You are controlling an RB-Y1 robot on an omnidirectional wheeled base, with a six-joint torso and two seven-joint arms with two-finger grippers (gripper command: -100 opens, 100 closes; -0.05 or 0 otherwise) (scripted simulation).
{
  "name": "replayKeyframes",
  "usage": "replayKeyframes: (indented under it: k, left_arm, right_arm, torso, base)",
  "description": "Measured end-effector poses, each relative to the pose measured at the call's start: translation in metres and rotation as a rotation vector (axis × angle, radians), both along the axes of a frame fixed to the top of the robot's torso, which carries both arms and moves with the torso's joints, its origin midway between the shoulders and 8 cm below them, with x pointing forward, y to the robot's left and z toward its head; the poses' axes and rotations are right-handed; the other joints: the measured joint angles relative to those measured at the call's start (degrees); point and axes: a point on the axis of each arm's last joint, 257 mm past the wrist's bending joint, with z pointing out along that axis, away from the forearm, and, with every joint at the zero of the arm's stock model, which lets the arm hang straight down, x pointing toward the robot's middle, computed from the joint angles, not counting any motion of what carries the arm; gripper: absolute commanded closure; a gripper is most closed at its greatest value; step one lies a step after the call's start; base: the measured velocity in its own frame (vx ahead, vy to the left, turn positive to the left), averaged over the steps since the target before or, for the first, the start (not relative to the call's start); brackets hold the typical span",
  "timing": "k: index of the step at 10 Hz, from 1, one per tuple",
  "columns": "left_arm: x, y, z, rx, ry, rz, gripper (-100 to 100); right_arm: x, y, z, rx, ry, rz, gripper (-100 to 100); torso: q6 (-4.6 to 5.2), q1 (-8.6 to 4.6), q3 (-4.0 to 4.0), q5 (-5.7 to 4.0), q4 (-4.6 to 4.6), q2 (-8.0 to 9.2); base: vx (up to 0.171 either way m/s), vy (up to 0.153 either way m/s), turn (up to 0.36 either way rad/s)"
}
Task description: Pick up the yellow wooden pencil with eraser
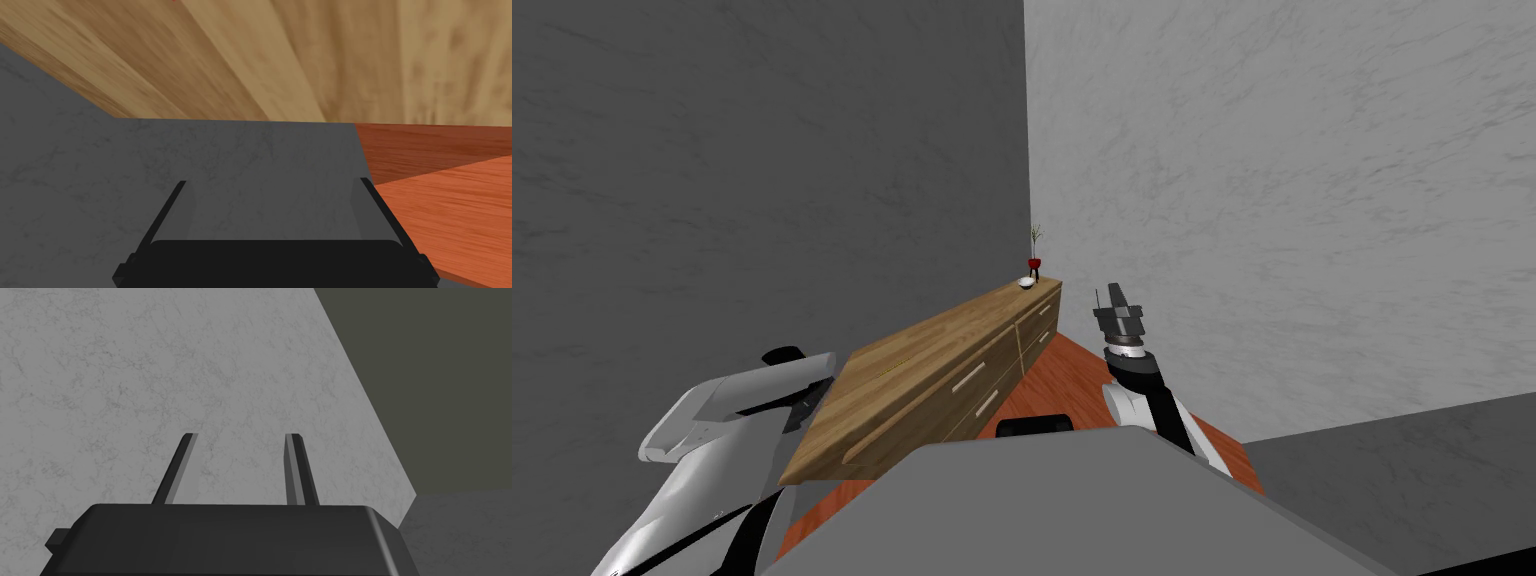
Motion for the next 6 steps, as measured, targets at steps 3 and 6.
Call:
replayKeyframes:
  k: [3,6]
  left_arm:
    - [0.005,0.003,0.009,-0.044,-0.008,0.018,-100]
    - [0.005,0.005,0.016,-0.098,-0.015,0.044,-100]
  right_arm:
    - [0.0,0.0,0.0,0.0,0.0,0.0,0]
    - [0.0,0.0,0.0,0.0,0.0,0.0,0]
  torso:
    - [0.01,0.02,-0.02,0.01,-0.01,-0.04]
    - [0.02,0.01,-0.07,0.01,-0.03,-0.12]
  base:
    - [-0.071,0.015,0.045]
    - [-0.046,0.015,0.018]
